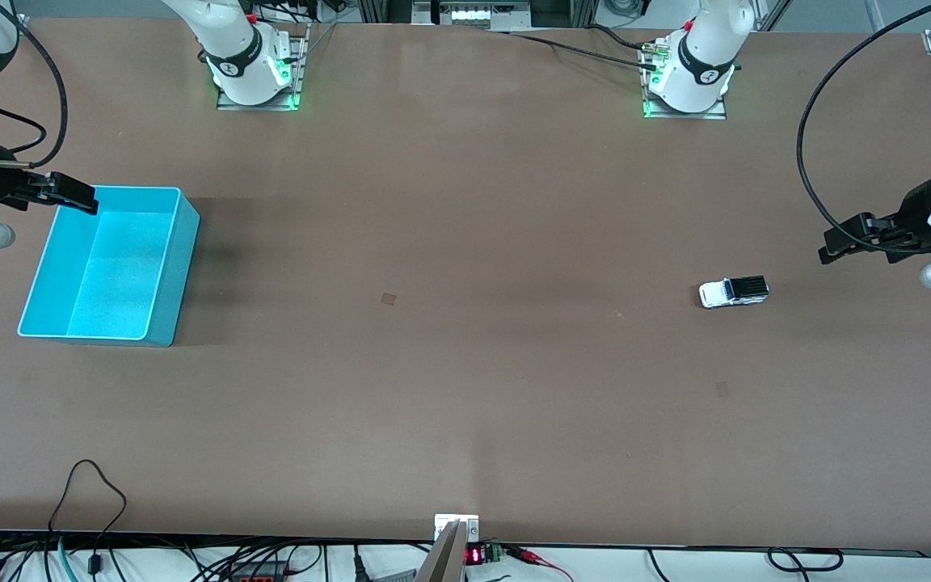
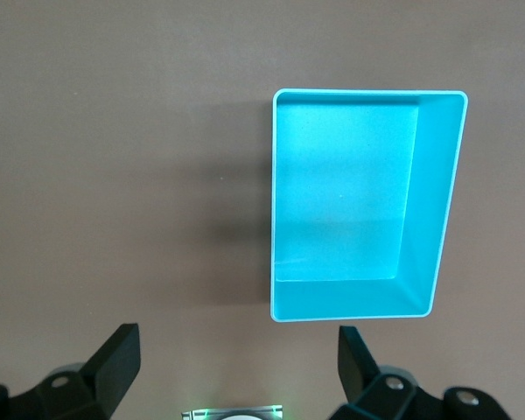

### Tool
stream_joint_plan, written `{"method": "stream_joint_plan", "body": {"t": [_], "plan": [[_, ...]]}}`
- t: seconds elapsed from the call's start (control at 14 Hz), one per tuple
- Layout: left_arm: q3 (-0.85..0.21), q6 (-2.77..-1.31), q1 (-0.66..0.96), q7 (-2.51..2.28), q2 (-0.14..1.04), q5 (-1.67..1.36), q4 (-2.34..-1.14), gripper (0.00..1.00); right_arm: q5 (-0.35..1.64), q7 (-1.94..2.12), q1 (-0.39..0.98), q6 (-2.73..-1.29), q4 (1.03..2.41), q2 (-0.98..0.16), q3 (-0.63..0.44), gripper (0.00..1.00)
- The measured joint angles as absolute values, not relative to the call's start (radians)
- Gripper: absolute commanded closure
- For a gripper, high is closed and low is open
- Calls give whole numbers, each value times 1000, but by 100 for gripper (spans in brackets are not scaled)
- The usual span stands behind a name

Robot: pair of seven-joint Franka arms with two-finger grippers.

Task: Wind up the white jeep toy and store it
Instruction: 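Lower the left gripper over the white jeep toy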

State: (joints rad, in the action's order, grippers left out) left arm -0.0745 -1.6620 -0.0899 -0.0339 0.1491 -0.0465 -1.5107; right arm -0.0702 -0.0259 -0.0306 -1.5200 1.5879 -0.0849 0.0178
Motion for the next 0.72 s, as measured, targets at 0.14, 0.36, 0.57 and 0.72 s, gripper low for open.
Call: {"method": "stream_joint_plan", "body": {"t": [0.14,0.36,0.57,0.72], "plan": [[-75,-1661,-90,-34,149,-46,-1511,0,-70,-26,-31,-1520,1588,-85,18,0],[-85,-1624,-88,-34,149,-46,-1511,0,-70,-26,-31,-1520,1588,-85,17,0],[-105,-1571,-64,-33,153,-47,-1515,0,-70,-26,-31,-1520,1588,-85,17,0],[-112,-1563,-29,-33,178,-47,-1526,0,-70,-26,-32,-1520,1589,-85,17,0]]}}
